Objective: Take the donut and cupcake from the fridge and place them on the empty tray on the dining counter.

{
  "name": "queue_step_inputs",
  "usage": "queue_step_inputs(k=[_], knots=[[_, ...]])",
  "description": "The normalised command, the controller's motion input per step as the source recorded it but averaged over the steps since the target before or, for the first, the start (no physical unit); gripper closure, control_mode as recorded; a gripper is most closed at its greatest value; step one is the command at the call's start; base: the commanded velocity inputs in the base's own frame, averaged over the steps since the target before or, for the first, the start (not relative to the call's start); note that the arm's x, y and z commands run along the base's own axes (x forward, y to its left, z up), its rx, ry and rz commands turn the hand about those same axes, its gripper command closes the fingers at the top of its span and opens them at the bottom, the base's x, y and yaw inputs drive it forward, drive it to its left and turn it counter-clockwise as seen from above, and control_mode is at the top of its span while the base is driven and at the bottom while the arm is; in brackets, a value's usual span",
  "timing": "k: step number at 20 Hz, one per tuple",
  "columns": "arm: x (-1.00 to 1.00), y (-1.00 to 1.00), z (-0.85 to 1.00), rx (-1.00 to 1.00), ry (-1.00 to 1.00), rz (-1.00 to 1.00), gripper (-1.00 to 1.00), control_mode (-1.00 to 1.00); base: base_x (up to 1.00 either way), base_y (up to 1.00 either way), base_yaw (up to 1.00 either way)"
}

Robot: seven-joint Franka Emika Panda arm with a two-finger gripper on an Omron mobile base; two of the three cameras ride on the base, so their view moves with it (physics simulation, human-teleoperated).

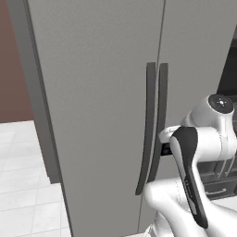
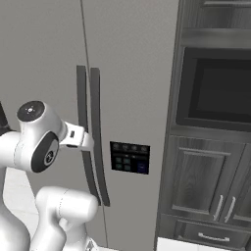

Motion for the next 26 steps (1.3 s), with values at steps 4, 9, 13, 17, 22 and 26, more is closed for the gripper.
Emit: queue_step_inputs(k=[4,9,13,17,22,26], knots=[[-0.33,0.00,-0.19,0.00,0.00,0.00,-1.00,-1.00,0.00,0.00,0.00],[-0.45,0.00,-0.24,0.00,0.00,0.00,-1.00,-1.00,0.00,0.00,0.00],[-0.34,0.00,-0.26,0.00,-0.03,0.00,-1.00,-1.00,0.00,0.00,0.00],[-0.34,0.00,-0.25,0.00,-0.08,0.00,-1.00,-1.00,0.00,0.00,0.00],[-0.16,0.00,-0.21,0.00,-0.02,0.00,-1.00,-1.00,0.00,0.00,0.00],[-0.09,0.00,-0.09,0.00,-0.01,0.00,-1.00,1.00,-0.16,0.00,0.00]])
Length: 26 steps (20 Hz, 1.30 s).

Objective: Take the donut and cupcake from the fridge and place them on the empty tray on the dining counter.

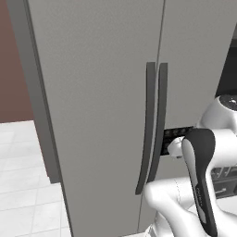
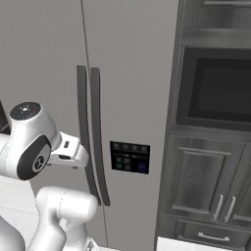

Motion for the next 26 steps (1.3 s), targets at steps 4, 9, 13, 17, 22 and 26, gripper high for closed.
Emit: queue_step_inputs(k=[4,9,13,17,22,26], knots=[[0.00,0.00,0.00,0.00,0.00,0.00,-1.00,1.00,-0.34,0.00,0.00],[0.00,0.00,0.00,0.00,0.00,0.00,-1.00,1.00,-0.35,0.00,0.00],[0.00,0.00,0.00,0.00,0.00,0.00,-1.00,1.00,-0.33,0.00,0.00],[0.00,0.00,0.00,0.00,0.00,0.00,-1.00,1.00,-0.40,0.00,0.00],[0.00,0.00,0.00,0.00,0.00,0.00,-1.00,1.00,-0.40,0.00,0.00],[0.00,0.00,0.00,0.00,0.00,0.00,-1.00,1.00,-0.42,0.00,0.00]])
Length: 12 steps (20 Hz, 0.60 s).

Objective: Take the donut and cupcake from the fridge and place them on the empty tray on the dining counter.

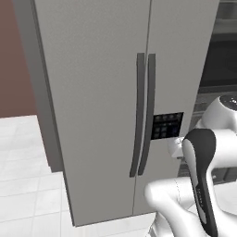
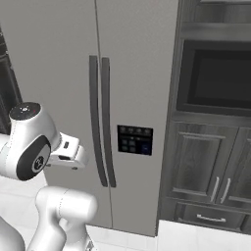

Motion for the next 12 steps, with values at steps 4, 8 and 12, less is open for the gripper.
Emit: queue_step_inputs(k=[4,8,12], knots=[[0.00,0.00,0.00,0.00,0.00,0.00,-1.00,1.00,-0.39,0.00,0.00],[0.00,0.00,0.00,0.00,0.00,0.00,-1.00,1.00,-0.36,0.00,0.00],[0.00,0.00,0.00,0.00,0.00,0.00,-1.00,1.00,-0.29,0.00,0.00]])
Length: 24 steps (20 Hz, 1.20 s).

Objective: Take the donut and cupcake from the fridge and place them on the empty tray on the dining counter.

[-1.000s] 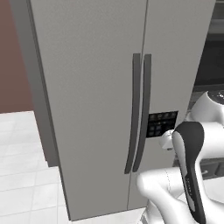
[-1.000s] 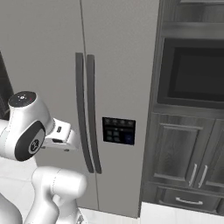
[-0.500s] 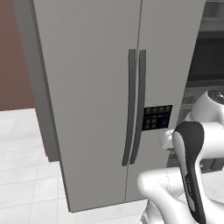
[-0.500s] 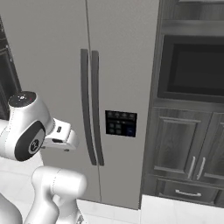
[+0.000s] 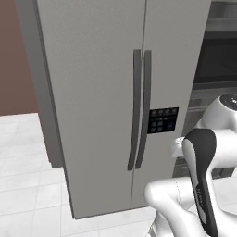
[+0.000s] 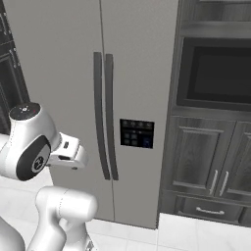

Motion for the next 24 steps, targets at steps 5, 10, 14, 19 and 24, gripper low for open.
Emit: queue_step_inputs(k=[5,10,14,19,24], knots=[[0.18,0.00,-0.12,0.00,0.00,0.00,-1.00,-1.00,0.00,0.00,0.00],[0.60,-0.02,-0.15,0.04,-0.17,0.00,-1.00,-1.00,0.00,0.00,0.00],[0.93,0.00,-0.04,0.07,-0.26,0.00,-1.00,-1.00,0.00,0.00,0.00],[0.98,0.00,0.02,0.03,-0.12,-0.04,-1.00,-1.00,0.00,0.00,0.00],[0.86,0.00,0.13,0.01,-0.11,-0.07,-1.00,-1.00,0.00,0.00,0.00]])
